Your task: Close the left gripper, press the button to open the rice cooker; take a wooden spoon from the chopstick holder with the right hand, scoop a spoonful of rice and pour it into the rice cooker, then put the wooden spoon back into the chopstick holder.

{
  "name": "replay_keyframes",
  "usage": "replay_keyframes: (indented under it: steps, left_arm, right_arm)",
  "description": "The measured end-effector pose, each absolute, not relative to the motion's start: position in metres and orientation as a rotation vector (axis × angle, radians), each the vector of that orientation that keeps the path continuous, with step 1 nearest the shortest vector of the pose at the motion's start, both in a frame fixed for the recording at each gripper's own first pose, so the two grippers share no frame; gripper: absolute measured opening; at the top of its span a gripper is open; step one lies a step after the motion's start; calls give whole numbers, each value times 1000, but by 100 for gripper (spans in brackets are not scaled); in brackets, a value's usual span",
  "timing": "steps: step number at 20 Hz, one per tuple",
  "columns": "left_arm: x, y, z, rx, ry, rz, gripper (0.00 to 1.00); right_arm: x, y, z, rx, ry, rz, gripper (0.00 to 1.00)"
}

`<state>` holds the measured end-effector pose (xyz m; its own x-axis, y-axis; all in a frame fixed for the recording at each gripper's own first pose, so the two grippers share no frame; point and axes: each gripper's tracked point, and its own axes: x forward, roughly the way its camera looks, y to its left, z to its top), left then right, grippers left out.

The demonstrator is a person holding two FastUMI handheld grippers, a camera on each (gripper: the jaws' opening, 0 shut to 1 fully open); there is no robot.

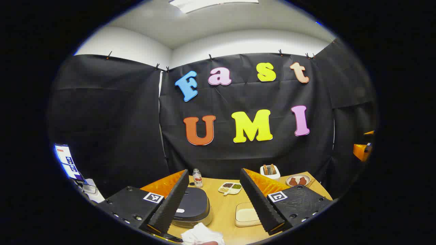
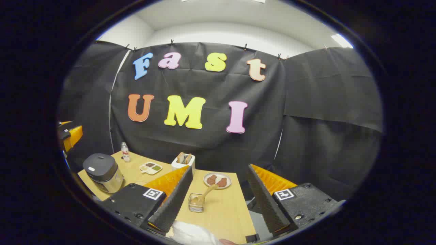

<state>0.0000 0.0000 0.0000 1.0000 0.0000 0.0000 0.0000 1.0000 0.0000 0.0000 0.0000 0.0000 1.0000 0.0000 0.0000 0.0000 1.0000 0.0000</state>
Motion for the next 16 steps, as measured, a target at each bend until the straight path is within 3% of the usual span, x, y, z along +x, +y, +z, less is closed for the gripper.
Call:
replay_keyframes:
  steps: [16]
  left_arm:
    - [21,3,-12,-36,25,-44,93]
  right_arm:
    - [10,6,-2,-19,15,-27,100]
